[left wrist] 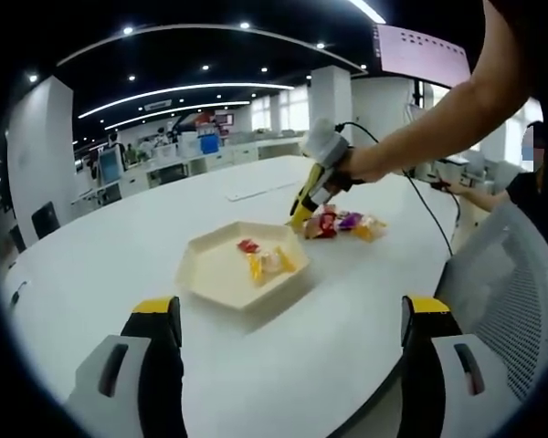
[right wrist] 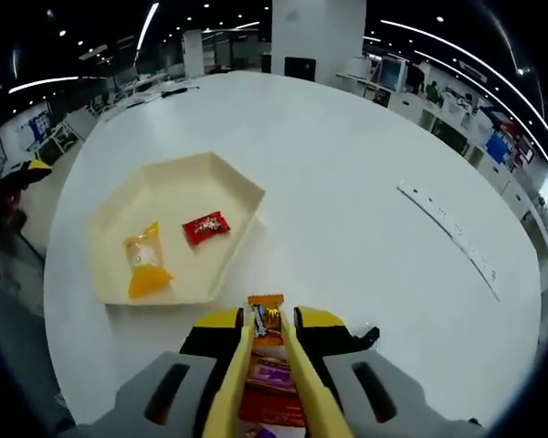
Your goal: Place the target food into the container with the food tongs after gripping and lifting it, then release it inside without dropping or visibly crushing the food.
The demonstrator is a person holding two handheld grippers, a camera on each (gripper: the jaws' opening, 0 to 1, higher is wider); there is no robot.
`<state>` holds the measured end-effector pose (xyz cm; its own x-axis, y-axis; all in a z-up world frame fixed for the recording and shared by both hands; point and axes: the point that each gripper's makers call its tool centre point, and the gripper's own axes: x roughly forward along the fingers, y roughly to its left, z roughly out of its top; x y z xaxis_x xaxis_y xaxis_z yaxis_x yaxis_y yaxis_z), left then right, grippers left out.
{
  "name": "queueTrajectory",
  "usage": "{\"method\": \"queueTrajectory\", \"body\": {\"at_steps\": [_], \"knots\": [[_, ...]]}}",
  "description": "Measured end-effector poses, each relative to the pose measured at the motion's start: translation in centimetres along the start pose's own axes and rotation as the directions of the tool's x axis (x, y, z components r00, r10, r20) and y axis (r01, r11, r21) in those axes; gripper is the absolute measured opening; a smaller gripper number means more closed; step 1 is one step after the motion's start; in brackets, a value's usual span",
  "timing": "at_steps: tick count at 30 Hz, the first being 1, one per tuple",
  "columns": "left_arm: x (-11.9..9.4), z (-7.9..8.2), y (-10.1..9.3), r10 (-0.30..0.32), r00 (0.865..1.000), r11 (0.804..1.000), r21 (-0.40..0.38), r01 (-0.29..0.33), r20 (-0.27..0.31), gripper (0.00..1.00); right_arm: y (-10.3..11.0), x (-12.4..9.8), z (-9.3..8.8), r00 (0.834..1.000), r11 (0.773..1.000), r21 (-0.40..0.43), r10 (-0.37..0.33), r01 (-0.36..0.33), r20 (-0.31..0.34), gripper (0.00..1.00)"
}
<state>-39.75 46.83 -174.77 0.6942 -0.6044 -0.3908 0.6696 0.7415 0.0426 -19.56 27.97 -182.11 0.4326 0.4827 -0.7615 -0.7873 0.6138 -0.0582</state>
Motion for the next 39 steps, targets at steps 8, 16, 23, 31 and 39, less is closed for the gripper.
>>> {"method": "queueTrajectory", "body": {"at_steps": [8,16,23,31,39], "knots": [[0.0,0.2,0.2,0.005,1.000,1.000,-0.003,-0.005,0.010,0.99,-0.6,-1.2,1.1,1.000,1.000,0.017,0.007,-0.007,0.005,0.21],[0.0,0.2,0.0,0.000,1.000,1.000,-0.001,0.000,0.014,0.99,-1.1,-2.4,2.8,1.000,1.000,0.014,-0.002,0.001,0.017,0.21],[-0.1,0.4,0.1,0.006,1.000,1.000,0.002,-0.006,0.020,0.99,-1.4,-3.4,3.9,0.999,1.000,0.003,-0.013,0.013,0.029,0.21],[-0.2,0.5,0.2,0.012,1.000,1.000,0.005,-0.012,0.028,0.99,-1.2,-3.7,4.7,0.999,1.000,0.005,-0.007,0.007,0.032,0.21],[-0.3,0.6,0.2,0.015,0.999,1.000,0.005,-0.015,0.031,0.99,-0.8,-4.0,5.4,0.999,1.000,-0.009,-0.009,0.010,0.036,0.21]]}}
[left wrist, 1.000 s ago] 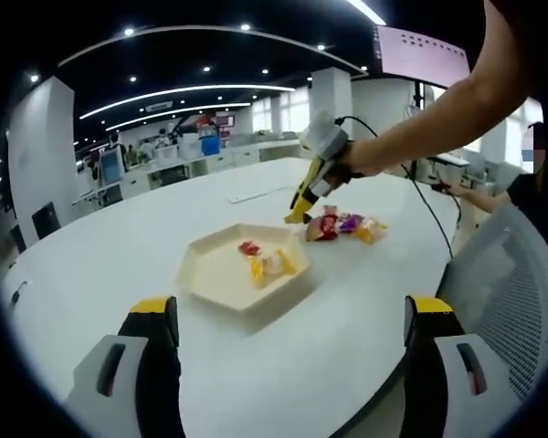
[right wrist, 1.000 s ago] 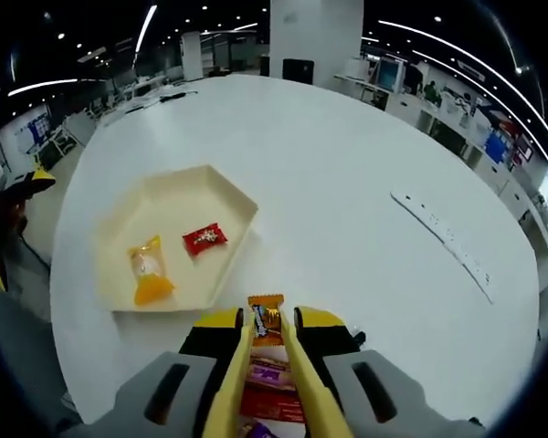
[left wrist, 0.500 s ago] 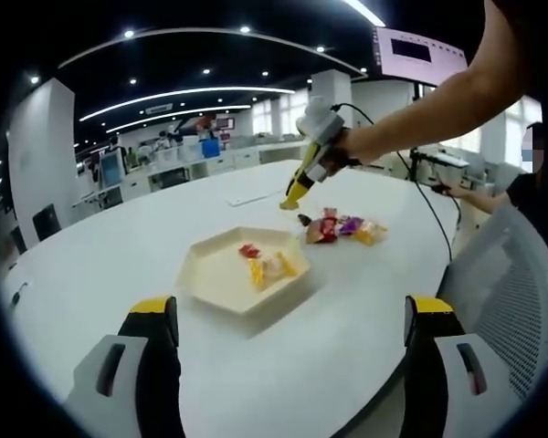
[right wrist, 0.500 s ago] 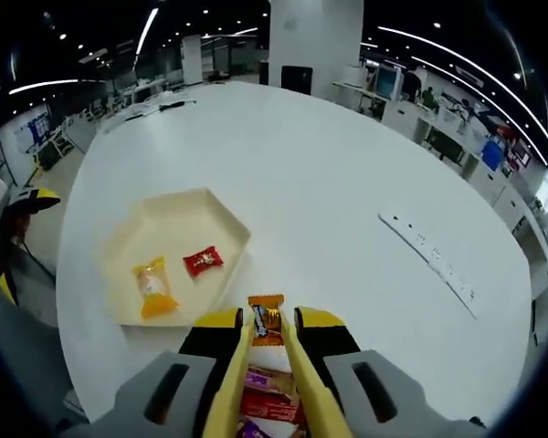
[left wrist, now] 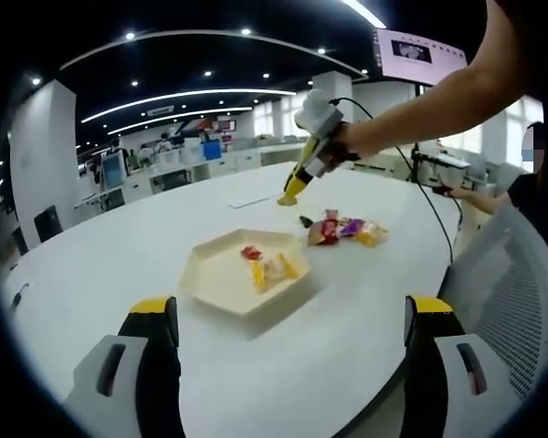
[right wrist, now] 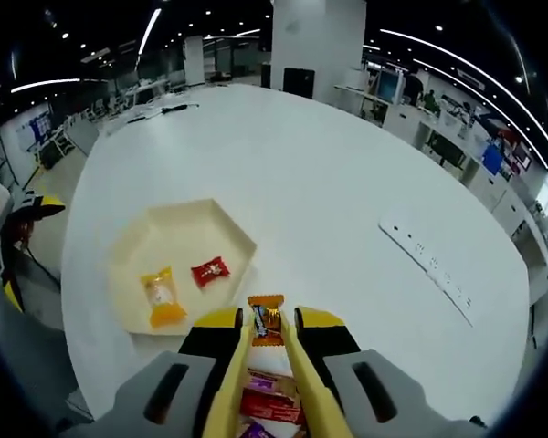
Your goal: Place the target food into the container with the food tongs after gripping and lifting it, then release it inside without dropping or visibly crushing the food.
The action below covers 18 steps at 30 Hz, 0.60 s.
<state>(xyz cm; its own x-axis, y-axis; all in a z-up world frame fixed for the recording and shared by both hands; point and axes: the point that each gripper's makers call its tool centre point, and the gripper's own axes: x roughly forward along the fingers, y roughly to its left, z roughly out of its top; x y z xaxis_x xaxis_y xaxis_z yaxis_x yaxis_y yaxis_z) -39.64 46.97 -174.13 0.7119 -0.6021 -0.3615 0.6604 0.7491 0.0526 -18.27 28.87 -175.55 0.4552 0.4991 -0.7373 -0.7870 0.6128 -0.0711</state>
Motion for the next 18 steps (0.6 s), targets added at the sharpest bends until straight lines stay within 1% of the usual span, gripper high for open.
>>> {"method": "queueTrajectory", "body": {"at_steps": [5,13,18], "knots": [[0.0,0.1,0.1,0.003,1.000,1.000,-0.001,-0.003,0.005,0.99,0.3,-0.2,0.6,1.000,1.000,-0.012,-0.003,0.003,0.000,0.21],[-0.1,0.3,0.1,0.006,1.000,1.000,-0.002,-0.006,0.012,0.99,1.1,-0.1,1.8,1.000,1.000,-0.022,0.010,-0.009,0.009,0.21],[-0.2,0.4,0.2,0.010,1.000,1.000,-0.003,-0.010,0.019,0.99,2.0,0.1,2.4,1.000,0.999,-0.032,0.024,-0.023,0.012,0.21]]}}
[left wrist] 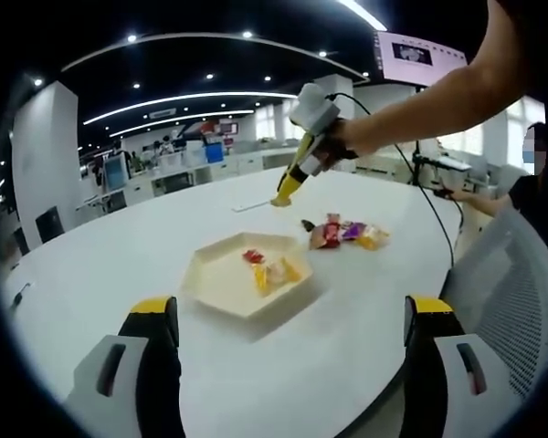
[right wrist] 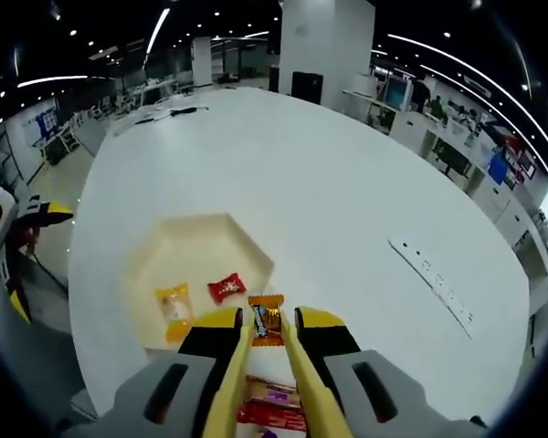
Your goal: Place the target food into the container with the food tongs after gripping and lifting it, then release it inside without dropping or visibly crushing the food.
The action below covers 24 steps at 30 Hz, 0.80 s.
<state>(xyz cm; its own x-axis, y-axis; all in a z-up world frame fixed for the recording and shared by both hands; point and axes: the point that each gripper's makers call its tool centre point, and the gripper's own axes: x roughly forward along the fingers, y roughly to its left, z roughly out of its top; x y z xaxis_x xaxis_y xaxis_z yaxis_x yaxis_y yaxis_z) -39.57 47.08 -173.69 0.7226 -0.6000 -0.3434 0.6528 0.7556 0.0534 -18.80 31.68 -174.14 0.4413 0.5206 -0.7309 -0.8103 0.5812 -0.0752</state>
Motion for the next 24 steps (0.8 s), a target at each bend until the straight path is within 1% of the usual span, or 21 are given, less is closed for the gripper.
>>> {"method": "queueTrajectory", "body": {"at_steps": [17,24], "knots": [[-0.1,0.1,0.3,0.012,1.000,1.000,0.003,-0.012,0.011,0.99,2.8,0.9,2.9,0.999,0.999,-0.028,0.047,-0.046,0.019,0.21],[-0.2,0.1,0.2,0.012,1.000,1.000,0.011,-0.012,0.010,0.98,4.6,1.6,4.3,0.997,0.997,-0.040,0.071,-0.069,0.030,0.21]]}}
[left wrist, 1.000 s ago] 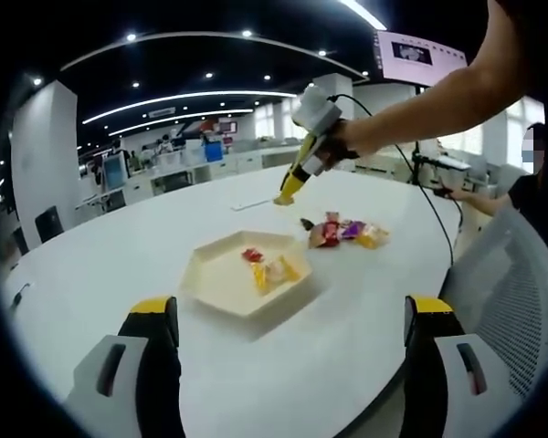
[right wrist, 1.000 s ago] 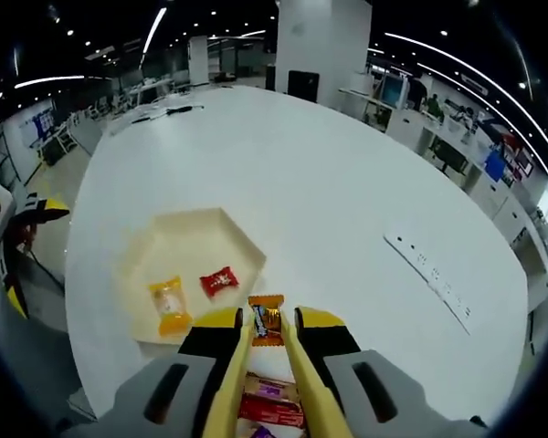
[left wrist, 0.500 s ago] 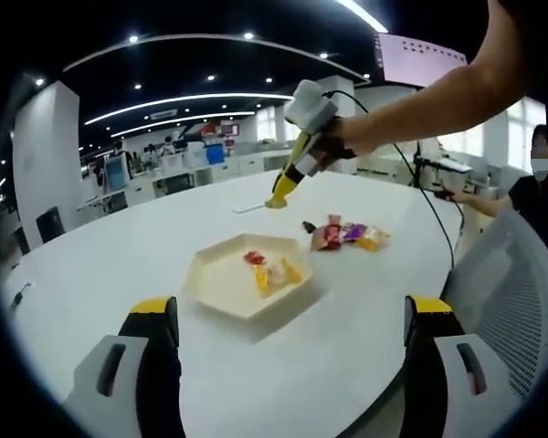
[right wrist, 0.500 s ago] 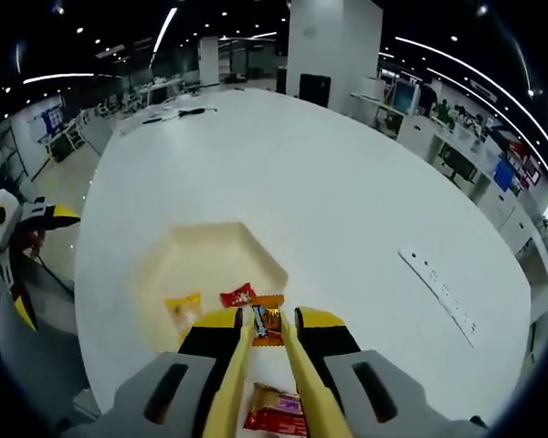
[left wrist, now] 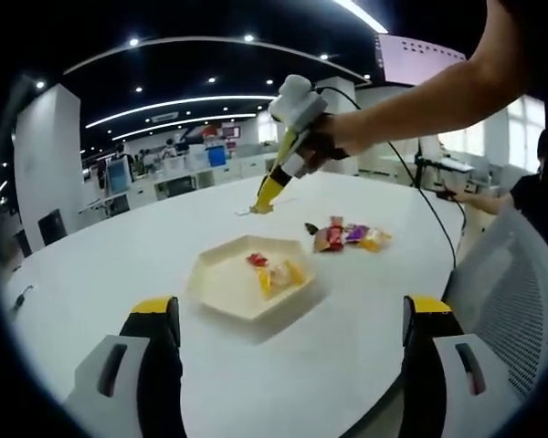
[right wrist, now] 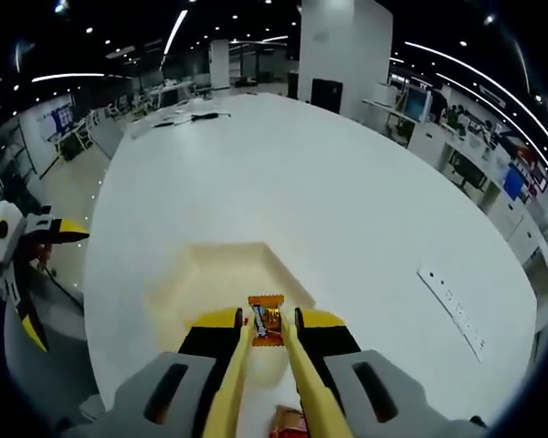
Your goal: Place the target food into the container with the food tongs after gripping and lifting it, then release it inside without dropping or visibly crushing the food.
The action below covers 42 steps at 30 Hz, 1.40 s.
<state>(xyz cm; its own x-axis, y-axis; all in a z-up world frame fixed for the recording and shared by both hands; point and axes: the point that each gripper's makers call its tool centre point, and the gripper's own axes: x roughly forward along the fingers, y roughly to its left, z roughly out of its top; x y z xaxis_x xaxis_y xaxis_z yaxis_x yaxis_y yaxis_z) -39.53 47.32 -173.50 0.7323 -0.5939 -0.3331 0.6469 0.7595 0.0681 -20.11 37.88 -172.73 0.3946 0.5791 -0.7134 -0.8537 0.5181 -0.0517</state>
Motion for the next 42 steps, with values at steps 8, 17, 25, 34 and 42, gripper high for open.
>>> {"method": "queueTrajectory", "body": {"at_steps": [8,17,25,34,42], "knots": [[0.0,0.0,0.4,0.010,1.000,1.000,-0.011,-0.010,0.001,0.99,1.5,1.0,1.5,1.000,0.999,-0.024,0.031,-0.031,0.004,0.22],[0.1,0.1,0.4,0.007,1.000,1.000,-0.014,-0.007,0.003,0.99,3.5,2.0,2.8,0.998,0.996,-0.058,0.065,-0.065,-0.003,0.22],[0.1,0.1,0.4,0.006,1.000,1.000,-0.017,-0.006,0.002,0.99,4.4,2.5,3.7,0.997,0.994,-0.069,0.083,-0.083,0.000,0.22],[0.1,0.0,0.2,0.000,1.000,1.000,-0.018,0.000,-0.002,0.99,5.3,2.5,3.5,0.992,0.990,-0.065,0.127,-0.127,-0.005,0.25],[0.2,0.0,0.3,-0.001,1.000,1.000,-0.020,0.001,-0.002,0.99,5.1,1.8,3.9,0.994,0.989,-0.096,0.113,-0.112,0.010,0.25]]}}
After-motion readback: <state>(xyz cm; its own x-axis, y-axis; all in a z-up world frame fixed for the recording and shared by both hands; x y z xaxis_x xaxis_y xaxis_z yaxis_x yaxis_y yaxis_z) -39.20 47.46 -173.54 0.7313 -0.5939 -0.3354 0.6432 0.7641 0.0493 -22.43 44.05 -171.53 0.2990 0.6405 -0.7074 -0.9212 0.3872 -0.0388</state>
